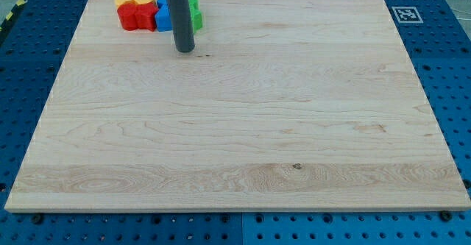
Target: Point your arm at the left of the red circle
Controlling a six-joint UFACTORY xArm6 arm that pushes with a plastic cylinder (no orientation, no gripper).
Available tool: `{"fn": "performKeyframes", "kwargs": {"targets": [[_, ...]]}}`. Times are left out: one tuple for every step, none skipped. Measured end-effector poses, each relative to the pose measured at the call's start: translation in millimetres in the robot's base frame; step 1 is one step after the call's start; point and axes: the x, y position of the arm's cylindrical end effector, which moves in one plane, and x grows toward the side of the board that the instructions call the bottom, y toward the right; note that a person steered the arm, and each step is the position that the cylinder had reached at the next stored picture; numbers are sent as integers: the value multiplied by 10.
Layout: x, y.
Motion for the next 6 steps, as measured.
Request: {"fn": "performKeyframes", "kwargs": {"targets": [[0,5],[0,9],[0,-16],[0,-424],[-18,-923],[-222,-1407]]}}
